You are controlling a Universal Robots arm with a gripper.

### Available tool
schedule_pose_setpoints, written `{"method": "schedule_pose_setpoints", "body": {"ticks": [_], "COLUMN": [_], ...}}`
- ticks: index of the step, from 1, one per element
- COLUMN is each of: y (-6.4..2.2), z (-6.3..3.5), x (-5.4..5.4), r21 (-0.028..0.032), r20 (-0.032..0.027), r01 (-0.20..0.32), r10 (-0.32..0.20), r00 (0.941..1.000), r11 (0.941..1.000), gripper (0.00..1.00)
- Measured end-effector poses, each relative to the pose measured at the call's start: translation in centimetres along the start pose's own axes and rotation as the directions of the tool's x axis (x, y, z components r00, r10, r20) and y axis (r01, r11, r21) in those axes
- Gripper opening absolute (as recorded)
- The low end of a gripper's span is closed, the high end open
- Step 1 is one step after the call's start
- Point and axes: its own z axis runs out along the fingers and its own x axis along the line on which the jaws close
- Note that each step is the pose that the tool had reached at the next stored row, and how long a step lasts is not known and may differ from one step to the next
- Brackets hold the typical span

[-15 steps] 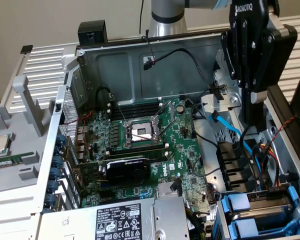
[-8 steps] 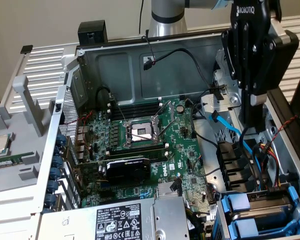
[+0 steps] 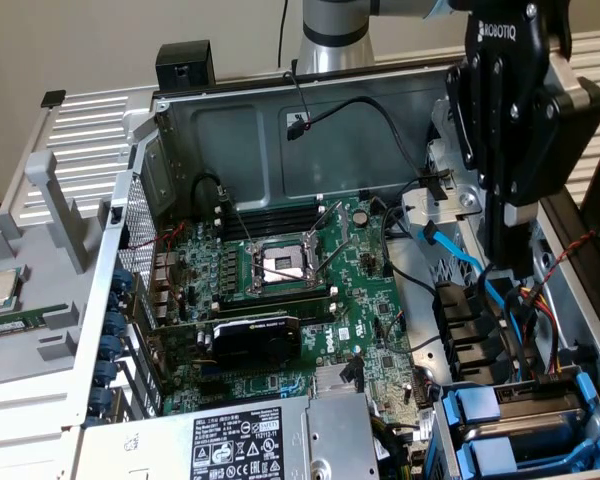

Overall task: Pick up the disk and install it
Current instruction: 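Insert the second disk wire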

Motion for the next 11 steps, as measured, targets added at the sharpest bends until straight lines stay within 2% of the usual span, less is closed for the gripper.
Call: {"method": "schedule_pose_setpoints", "body": {"ticks": [4, 7, 8, 11], "y": [0.06, 0.09, 0.09, 0.11], "z": [-0.25, -0.38, -0.37, -0.25], "x": [0.8, 1.3, 1.4, 1.7], "r21": [-0.0029, -0.0026, -0.0022, -0.0004], "r20": [0.0034, 0.0091, 0.0136, 0.0335], "r01": [0.001, 0.001, 0.001, 0.0], "r10": [-0.001, -0.001, -0.001, 0.0], "r00": [1.0, 1.0, 0.9999, 0.9994], "r11": [1.0, 1.0, 1.0, 1.0], "gripper": [0.17, 0.17, 0.17, 0.17]}}
